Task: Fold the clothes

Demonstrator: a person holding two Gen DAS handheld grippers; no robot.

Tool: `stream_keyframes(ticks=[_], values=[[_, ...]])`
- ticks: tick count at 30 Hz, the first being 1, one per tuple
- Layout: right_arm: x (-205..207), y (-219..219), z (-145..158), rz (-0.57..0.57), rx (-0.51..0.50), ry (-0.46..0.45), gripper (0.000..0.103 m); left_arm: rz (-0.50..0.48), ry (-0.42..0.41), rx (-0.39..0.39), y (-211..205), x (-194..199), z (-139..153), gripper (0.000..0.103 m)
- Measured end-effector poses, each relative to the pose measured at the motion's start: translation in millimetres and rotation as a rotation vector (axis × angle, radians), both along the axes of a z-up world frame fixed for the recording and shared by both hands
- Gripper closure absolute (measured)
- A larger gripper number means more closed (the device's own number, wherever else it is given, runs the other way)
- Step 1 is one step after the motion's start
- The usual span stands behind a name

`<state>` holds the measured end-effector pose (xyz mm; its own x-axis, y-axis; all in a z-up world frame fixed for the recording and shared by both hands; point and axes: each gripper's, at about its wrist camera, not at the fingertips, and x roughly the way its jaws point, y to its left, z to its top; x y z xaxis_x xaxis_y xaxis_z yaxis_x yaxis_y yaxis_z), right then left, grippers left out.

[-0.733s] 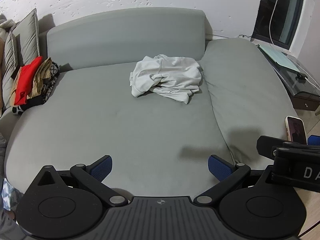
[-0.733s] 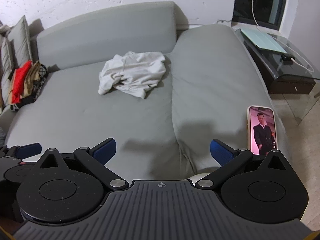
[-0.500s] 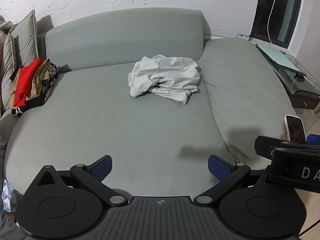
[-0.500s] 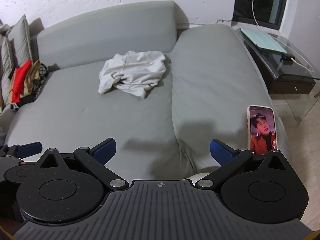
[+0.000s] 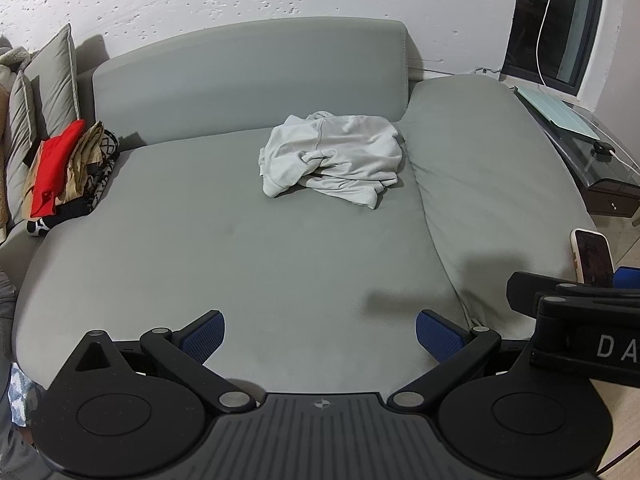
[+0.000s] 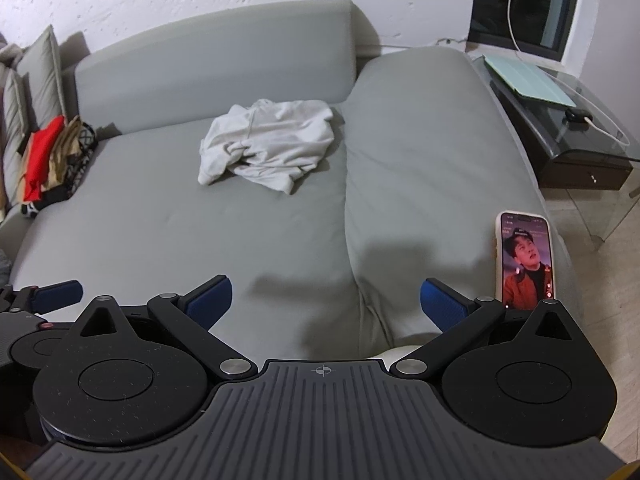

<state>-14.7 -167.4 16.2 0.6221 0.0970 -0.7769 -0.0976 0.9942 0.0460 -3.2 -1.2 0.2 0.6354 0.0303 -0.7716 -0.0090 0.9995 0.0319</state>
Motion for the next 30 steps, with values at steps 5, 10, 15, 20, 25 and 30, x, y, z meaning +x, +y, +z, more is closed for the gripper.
stream_keyframes(ticks=[5, 10, 15, 20, 25, 30], values=[[1.7, 0.7, 0.7, 0.001, -0.003, 0.003, 0.0, 0.005, 0.003, 0.001, 1.1, 1.3, 0.8, 0.001], [0.6, 0.2, -0.8, -0.002, -0.005, 0.006, 0.0, 0.005, 0.006, 0.002, 0.4, 1.5, 0.8, 0.001], [0.4, -0.8, -2.0, -0.003, -0.008, 0.007, 0.0, 0.005, 0.009, 0.002, -0.7, 2.0, 0.9, 0.001], [0.5, -0.6, -2.5, -0.001, -0.009, 0.008, 0.0, 0.006, 0.01, 0.002, -1.4, 2.6, 0.6, 0.001], [0.0, -1.1, -3.6, 0.0, -0.009, 0.007, 0.0, 0.008, 0.011, 0.002, -1.9, 2.8, 0.4, 0.001], [0.6, -1.3, -3.2, 0.001, -0.008, 0.009, 0.0, 0.009, 0.012, 0.003, -2.4, 2.6, 0.0, 0.001]])
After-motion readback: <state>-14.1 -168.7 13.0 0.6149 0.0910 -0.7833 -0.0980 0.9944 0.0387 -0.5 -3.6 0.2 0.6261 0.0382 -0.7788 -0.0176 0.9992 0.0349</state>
